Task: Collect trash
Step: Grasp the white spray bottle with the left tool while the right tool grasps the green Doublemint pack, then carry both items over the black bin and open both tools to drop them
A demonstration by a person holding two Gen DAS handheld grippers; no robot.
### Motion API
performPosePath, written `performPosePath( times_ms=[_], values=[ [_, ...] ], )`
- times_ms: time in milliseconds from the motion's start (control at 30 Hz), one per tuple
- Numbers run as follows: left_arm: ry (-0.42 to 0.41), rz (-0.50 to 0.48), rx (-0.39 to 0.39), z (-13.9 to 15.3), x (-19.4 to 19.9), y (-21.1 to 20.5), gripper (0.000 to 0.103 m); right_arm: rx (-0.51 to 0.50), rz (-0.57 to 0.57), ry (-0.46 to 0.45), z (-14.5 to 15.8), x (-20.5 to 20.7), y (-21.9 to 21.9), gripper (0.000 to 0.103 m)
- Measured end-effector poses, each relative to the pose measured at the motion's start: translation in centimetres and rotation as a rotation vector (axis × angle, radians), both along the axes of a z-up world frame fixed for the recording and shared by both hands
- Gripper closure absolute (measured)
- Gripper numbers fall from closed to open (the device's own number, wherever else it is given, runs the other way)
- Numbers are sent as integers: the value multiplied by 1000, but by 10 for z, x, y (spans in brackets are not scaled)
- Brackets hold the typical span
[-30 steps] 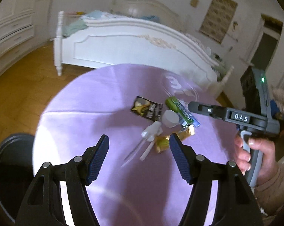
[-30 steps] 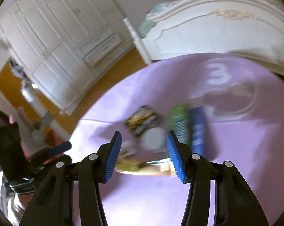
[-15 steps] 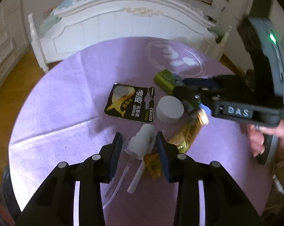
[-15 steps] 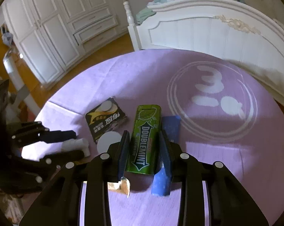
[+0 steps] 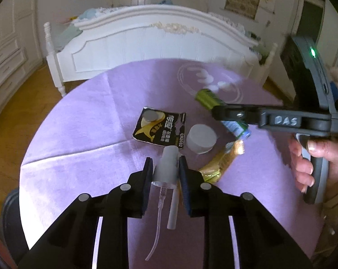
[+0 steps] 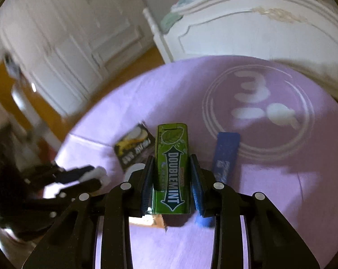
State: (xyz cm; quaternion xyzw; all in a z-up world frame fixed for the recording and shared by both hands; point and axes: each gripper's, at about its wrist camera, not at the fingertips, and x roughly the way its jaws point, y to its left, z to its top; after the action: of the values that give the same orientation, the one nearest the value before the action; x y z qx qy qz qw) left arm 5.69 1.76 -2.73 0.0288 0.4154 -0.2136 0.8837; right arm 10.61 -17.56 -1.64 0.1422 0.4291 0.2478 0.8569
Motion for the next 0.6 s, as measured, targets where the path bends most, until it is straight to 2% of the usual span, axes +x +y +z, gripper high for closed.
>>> performPosePath(
  times_ms=[67,167,367,600],
  values=[
    [-15,9,-38,8,-7,5,79,93,-27,8,5,-8,-16,71],
    [-50,14,-84,23,-21,9,79,141,-52,-6,16,-21,-29,71],
    [-121,10,-141,57,-49,16,79,158,-65,-36,36,-48,-42,71],
    [-196,100,-193,76,-82,56,79,156,7,-51,54,-78,-12,71]
  ],
)
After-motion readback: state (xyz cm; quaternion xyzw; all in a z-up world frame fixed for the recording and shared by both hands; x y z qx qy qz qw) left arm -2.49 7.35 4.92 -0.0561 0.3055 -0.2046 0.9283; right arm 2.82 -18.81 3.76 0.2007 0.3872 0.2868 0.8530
